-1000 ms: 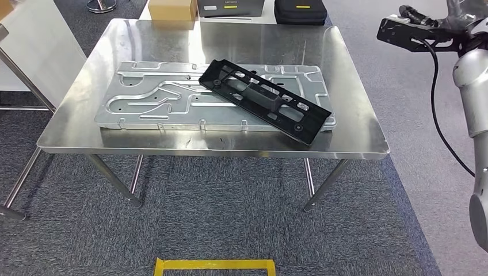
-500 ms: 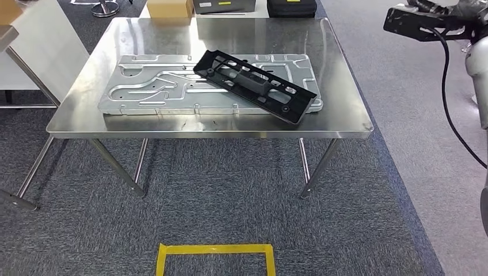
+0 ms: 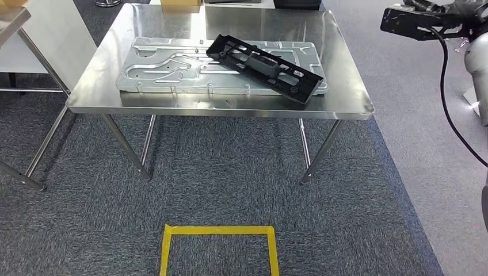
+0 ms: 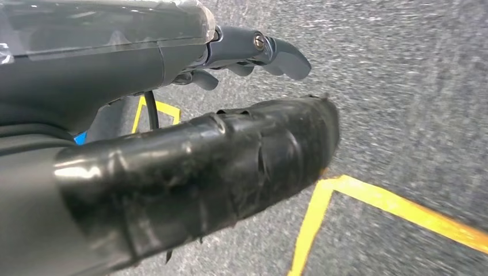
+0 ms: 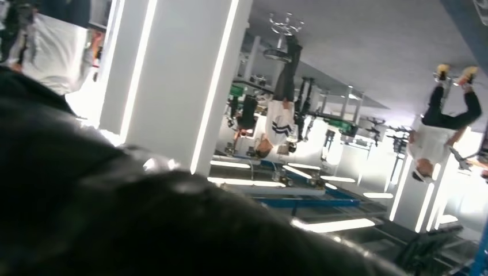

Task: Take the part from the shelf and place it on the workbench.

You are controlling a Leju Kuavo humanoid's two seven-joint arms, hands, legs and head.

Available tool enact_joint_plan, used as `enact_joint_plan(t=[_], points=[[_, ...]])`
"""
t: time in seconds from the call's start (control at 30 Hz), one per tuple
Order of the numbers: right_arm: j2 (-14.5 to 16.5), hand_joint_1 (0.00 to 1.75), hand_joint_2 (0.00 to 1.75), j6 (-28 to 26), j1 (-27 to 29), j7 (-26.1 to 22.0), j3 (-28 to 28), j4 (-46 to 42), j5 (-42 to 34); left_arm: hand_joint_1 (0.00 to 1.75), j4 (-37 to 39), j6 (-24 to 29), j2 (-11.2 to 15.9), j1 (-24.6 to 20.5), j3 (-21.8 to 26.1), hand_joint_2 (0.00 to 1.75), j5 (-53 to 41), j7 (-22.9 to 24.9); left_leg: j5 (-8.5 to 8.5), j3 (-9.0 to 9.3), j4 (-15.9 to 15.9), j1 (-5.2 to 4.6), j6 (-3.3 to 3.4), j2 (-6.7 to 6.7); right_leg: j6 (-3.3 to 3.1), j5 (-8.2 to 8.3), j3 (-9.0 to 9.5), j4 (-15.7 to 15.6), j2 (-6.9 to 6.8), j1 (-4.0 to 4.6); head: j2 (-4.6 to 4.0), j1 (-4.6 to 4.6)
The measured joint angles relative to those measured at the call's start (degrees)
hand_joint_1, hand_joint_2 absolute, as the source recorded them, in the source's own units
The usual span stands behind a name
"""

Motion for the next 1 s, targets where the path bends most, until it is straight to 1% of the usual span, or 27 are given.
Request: enact_joint_plan(t=[0.03, 0.07, 0.1, 0.13, 0.17, 0.2, 0.23, 0.27, 0.3, 0.33, 0.37, 0.4, 0.47, 0.5, 0.53, 0.57, 0.6, 0.63, 0.7, 0.73, 0.77, 0.8, 0.83, 0.87, 0.9, 0.97, 1.0], points=[[0.0, 0.00, 0.00, 0.0, 0.0, 0.0, 0.0, 0.1, 0.0, 0.00, 0.0, 0.0, 0.0, 0.0, 0.0, 0.00, 0.0, 0.0, 0.72, -0.98, 0.0, -0.06, -0.02, 0.02, -0.03, 0.53, 0.49, 1.6, 0.00, 0.03, 0.00, 0.00], [0.0, 0.00, 0.00, 0.0, 0.0, 0.0, 0.0, 0.1, 0.0, 0.00, 0.0, -0.1, 0.0, 0.0, 0.0, 0.00, 0.0, -0.1, 1.44, -1.93, 0.1, -0.11, -0.07, 0.03, -0.18, 2.01, 1.98, 1.2, 0.01, 0.08, 0.00, -0.01], [0.0, 0.00, 0.00, 0.0, 0.0, 0.1, 0.0, 0.2, 0.0, 0.00, 0.0, -0.1, 0.0, 0.0, 0.0, 0.00, 0.0, -0.2, 2.11, -2.73, 0.1, -0.14, -0.15, 0.03, -0.47, 3.58, 4.56, -1.2, 0.01, 0.21, 0.00, -0.01], [0.0, 0.00, 0.00, 0.0, -0.1, 0.1, 0.1, 0.1, 0.0, 0.00, 0.0, -0.2, -0.1, 0.0, 0.0, 0.00, 0.0, -0.2, 2.73, -3.36, 0.2, -0.17, -0.26, 0.01, -0.89, 4.15, 7.92, -5.2, 0.00, 0.44, 0.00, -0.01], [0.0, 0.00, 0.00, -0.1, -0.4, 0.1, 0.1, 0.0, 0.0, 0.00, 0.0, -0.2, -0.1, 0.0, 0.0, 0.00, 0.0, -0.3, 3.31, -3.81, 0.2, -0.22, -0.44, -0.01, -1.32, 3.73, 11.38, -9.9, -0.05, 0.67, 0.00, -0.02], [0.1, 0.00, 0.00, -0.1, -0.6, 0.1, 0.1, -0.1, 0.0, 0.00, 0.0, -0.2, -0.2, -0.1, 0.0, 0.00, 0.0, -0.3, 3.92, -4.05, 0.1, -0.22, -0.69, -0.03, -1.62, 2.93, 13.87, -13.6, -0.10, 0.92, 0.00, -0.03], [0.1, 0.00, 0.00, -0.2, -0.9, 0.1, 0.1, -0.2, 0.0, 0.00, 0.0, -0.3, -0.2, -0.1, 0.0, 0.00, 0.0, -0.3, 4.54, -4.17, -0.1, -0.16, -0.97, -0.03, -1.89, 2.18, 15.28, -16.1, -0.15, 1.17, 0.00, -0.03], [0.1, 0.00, 0.00, -0.2, -1.1, 0.1, 0.2, -0.2, 0.0, 0.00, 0.0, -0.3, -0.2, -0.1, 0.0, 0.00, 0.0, -0.3, 5.18, -4.21, -0.4, -0.12, -1.30, -0.04, -2.08, 2.17, 15.63, -17.2, -0.19, 1.30, 0.00, -0.03], [0.1, 0.00, 0.00, -0.2, -1.3, 0.1, 0.2, -0.2, 0.0, 0.00, 0.0, -0.3, -0.2, -0.1, 0.0, 0.00, 0.0, -0.3, 5.58, -4.32, -0.6, -0.06, -1.62, -0.07, -2.32, 2.88, 15.34, -17.5, -0.26, 1.17, 0.00, -0.03], [0.2, 0.00, 0.00, -0.2, -1.4, 0.1, 0.3, -0.1, 0.0, 0.00, 0.0, -0.3, -0.2, 0.0, 0.0, 0.00, 0.0, -0.3, 5.02, -4.67, -0.2, -0.06, -1.92, -0.14, -2.71, 3.66, 14.99, -18.0, -0.39, 1.05, 0.00, -0.03], [0.3, 0.00, 0.00, -0.2, -1.4, 0.1, 0.3, -0.1, 0.0, 0.00, 0.0, -0.3, -0.3, 0.0, 0.0, 0.00, 0.0, -0.3, 3.29, -5.26, 1.0, -0.09, -2.18, -0.22, -3.07, 4.51, 14.45, -18.4, -0.52, 0.87, 0.00, -0.05], [0.4, 0.00, 0.00, -0.2, -1.5, 0.1, 0.4, -0.1, 0.0, 0.00, 0.0, -0.3, -0.3, 0.0, 0.0, 0.00, 0.0, -0.3, 0.54, -6.06, 3.4, -0.08, -2.40, -0.28, -3.36, 5.40, 13.73, -18.7, -0.63, 0.69, 0.00, -0.07], [0.6, 0.00, 0.00, -0.2, -1.7, 0.1, 0.4, -0.1, -0.2, 0.00, 0.0, -0.3, -0.2, 0.1, 0.0, 0.00, 0.0, -0.4, -5.30, -7.73, 10.7, 0.08, -2.81, -0.30, -3.56, 6.93, 11.97, -18.6, -0.66, 0.77, 0.00, -0.09], [0.6, 0.00, 0.00, -0.2, -1.7, 0.1, 0.4, -0.1, -0.2, 0.00, 0.0, -0.3, -0.2, 0.1, 0.0, 0.00, 0.0, -0.4, -6.45, -8.16, 14.1, 0.24, -3.05, -0.29, -3.48, 7.68, 10.98, -18.5, -0.64, 0.73, 0.00, -0.09], [0.6, 0.00, 0.00, -0.2, -1.7, 0.1, 0.4, 0.0, -0.3, 0.00, 0.0, -0.3, -0.2, 0.1, 0.0, 0.00, 0.0, -0.4, -6.11, -8.07, 16.6, 0.43, -3.31, -0.28, -3.33, 8.42, 9.93, -18.3, -0.64, 0.68, 0.00, -0.09], [0.6, 0.00, 0.00, -0.2, -1.7, 0.1, 0.4, 0.0, -0.4, 0.00, 0.0, -0.3, -0.1, 0.0, 0.0, 0.00, 0.0, -0.5, -4.58, -7.17, 17.2, 0.67, -3.54, -0.27, -3.12, 9.13, 8.75, -18.0, -0.61, 0.58, 0.00, -0.09], [0.6, 0.00, 0.00, -0.2, -1.7, 0.1, 0.4, 0.0, -0.5, 0.00, 0.0, -0.3, -0.1, 0.0, 0.0, 0.00, 0.0, -0.5, -2.84, -5.31, 16.0, 0.92, -3.73, -0.27, -2.82, 9.78, 7.56, -17.6, -0.56, 0.46, 0.00, -0.09], [0.6, 0.00, 0.00, -0.2, -1.8, 0.1, 0.4, 0.0, -0.6, 0.00, 0.0, -0.3, -0.1, -0.1, 0.0, 0.00, 0.0, -0.6, -2.16, -2.44, 13.0, 1.16, -3.87, -0.27, -2.46, 10.32, 6.47, -17.1, -0.51, 0.37, 0.00, -0.10], [0.4, 0.00, 0.00, -0.4, -1.8, 0.1, 0.4, -0.1, -0.8, 0.00, 0.0, -0.3, -0.1, -0.2, 0.0, 0.00, 0.0, -0.7, -4.01, 3.69, 4.7, 1.15, -3.77, -0.45, -1.70, 11.19, 4.65, -15.8, -0.46, 0.26, 0.01, -0.07], [0.4, 0.00, 0.00, -0.5, -1.8, 0.1, 0.4, -0.1, -0.9, 0.00, 0.0, -0.3, -0.1, -0.2, 0.0, 0.00, 0.0, -0.7, -5.30, 5.39, 1.8, 1.00, -3.50, -0.56, -1.34, 11.66, 4.10, -15.5, -0.51, 0.26, 0.01, -0.04], [0.3, 0.00, 0.00, -0.5, -1.7, 0.1, 0.5, 0.0, -1.0, 0.00, 0.0, -0.3, -0.1, -0.2, 0.0, 0.00, 0.0, -0.7, -5.84, 5.93, 0.3, 0.67, -3.04, -0.67, -0.99, 12.21, 3.73, -15.4, -0.59, 0.18, 0.01, -0.02], [0.2, 0.00, 0.00, -0.5, -1.5, 0.1, 0.5, 0.0, -1.1, 0.00, 0.0, -0.3, -0.1, -0.2, 0.0, 0.00, 0.0, -0.7, -5.52, 5.53, 0.1, 0.63, -2.39, -0.64, -0.62, 12.66, 3.47, -15.5, -0.64, 0.08, 0.01, -0.02], [0.2, 0.00, 0.00, -0.5, -1.2, 0.1, 0.5, 0.1, -1.1, 0.00, 0.0, -0.3, -0.1, -0.1, 0.0, 0.00, 0.0, -0.7, -4.87, 4.94, 0.0, 0.61, -1.82, -0.54, -0.33, 12.28, 3.11, -15.3, -0.59, -0.05, 0.01, 0.02], [0.1, 0.00, 0.00, -0.5, -1.0, 0.2, 0.5, 0.2, -1.2, 0.00, 0.0, -0.3, -0.1, -0.1, 0.0, 0.00, 0.0, -0.7, -4.14, 4.31, 0.0, 0.62, -1.18, -0.42, -0.08, 10.84, 2.54, -14.4, -0.50, -0.20, 0.01, 0.03], [0.0, 0.00, 0.00, -0.5, -0.9, 0.2, 0.5, 0.3, -1.2, 0.00, 0.0, -0.3, -0.1, 0.0, 0.0, 0.00, 0.0, -0.7, -3.32, 3.50, -0.1, 0.72, -0.65, -0.25, 0.12, 8.31, 1.71, -12.3, -0.37, -0.28, 0.00, 0.08], [-0.2, 0.00, 0.00, -0.5, -0.8, 0.2, 0.5, 0.5, -1.2, 0.00, 0.0, -0.3, -0.1, 0.0, 0.0, 0.00, 0.0, -0.7, -1.83, 1.66, -0.1, 0.53, -0.11, -0.07, 0.39, 2.50, -0.11, -5.3, -0.21, -0.34, 0.00, 0.11], [-0.2, 0.00, 0.00, -0.5, -0.7, 0.2, 0.5, 0.6, -1.2, 0.00, 0.0, -0.3, -0.1, 0.0, 0.0, 0.00, 0.0, -0.7, -1.10, 0.71, 0.0, 0.41, -0.04, 0.00, 0.44, 0.90, -0.63, -1.6, -0.18, -0.33, 0.00, 0.12]])
